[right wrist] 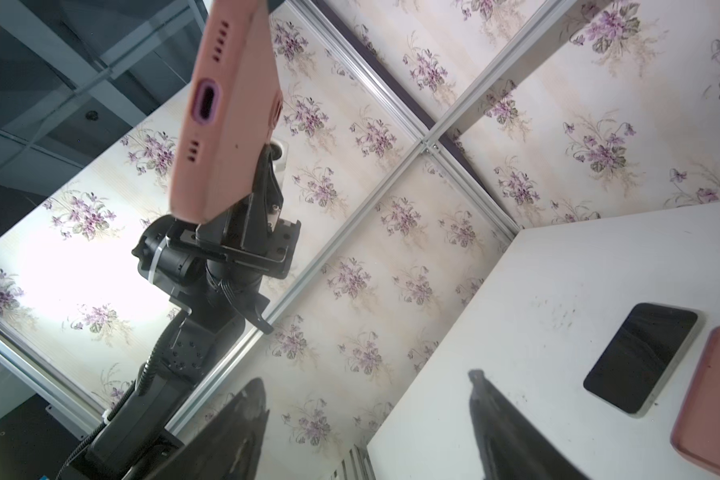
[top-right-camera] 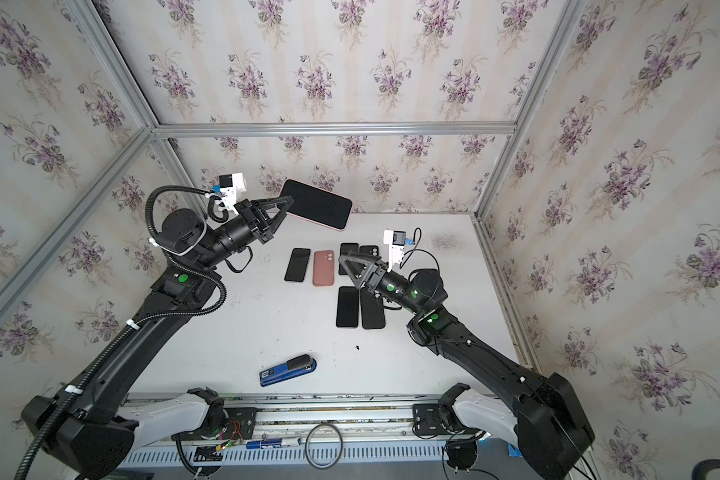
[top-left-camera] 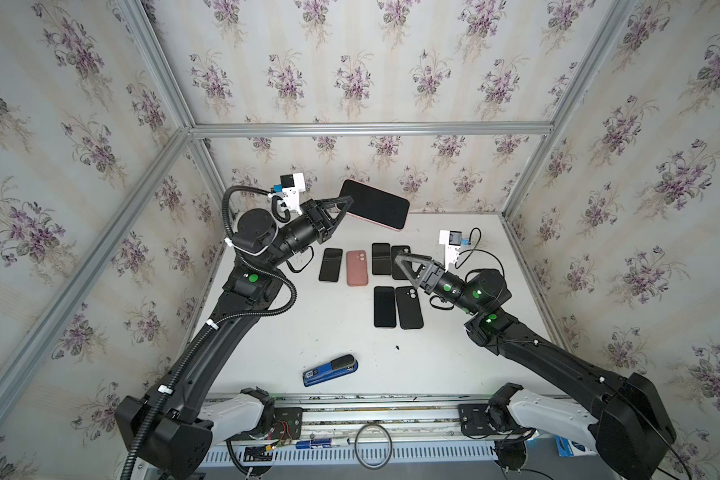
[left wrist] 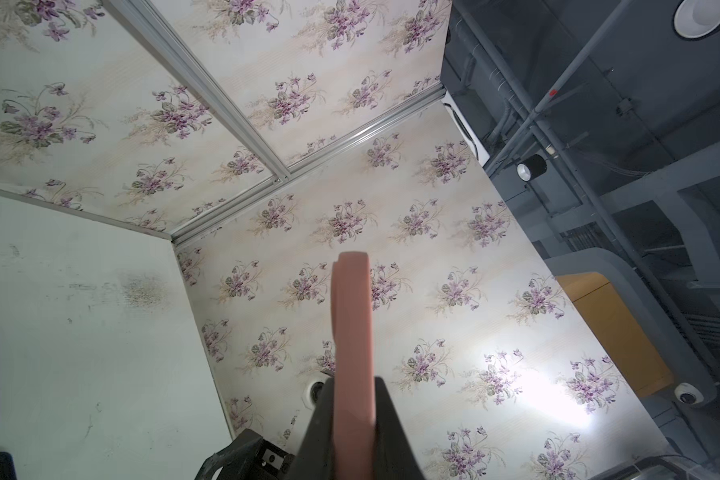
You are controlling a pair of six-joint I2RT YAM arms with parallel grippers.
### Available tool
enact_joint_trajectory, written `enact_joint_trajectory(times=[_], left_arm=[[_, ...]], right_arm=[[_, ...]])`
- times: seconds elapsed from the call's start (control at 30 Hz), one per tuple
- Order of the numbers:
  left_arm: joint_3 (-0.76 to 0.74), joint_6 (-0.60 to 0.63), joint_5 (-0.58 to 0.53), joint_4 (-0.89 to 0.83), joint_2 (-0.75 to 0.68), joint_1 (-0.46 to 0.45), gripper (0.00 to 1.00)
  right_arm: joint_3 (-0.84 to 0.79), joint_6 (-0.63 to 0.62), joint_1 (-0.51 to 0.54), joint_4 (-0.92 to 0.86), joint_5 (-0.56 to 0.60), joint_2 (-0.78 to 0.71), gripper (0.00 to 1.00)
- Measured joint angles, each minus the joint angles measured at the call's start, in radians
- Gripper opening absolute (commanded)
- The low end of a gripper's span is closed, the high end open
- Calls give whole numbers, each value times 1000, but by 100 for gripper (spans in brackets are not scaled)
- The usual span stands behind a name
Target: Take the phone out of the phone case
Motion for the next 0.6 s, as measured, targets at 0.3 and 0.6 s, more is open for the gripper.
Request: enact_joint_trajectory(times=[0.3,0.6], left_arm=[[-29,-20,-14,4,3,-1,0],[-79,-25,-13,28,-3,-10,0]], right_arm=[[40,60,10,140,-45,28,73],[115,114,9,222,-58,129,61]])
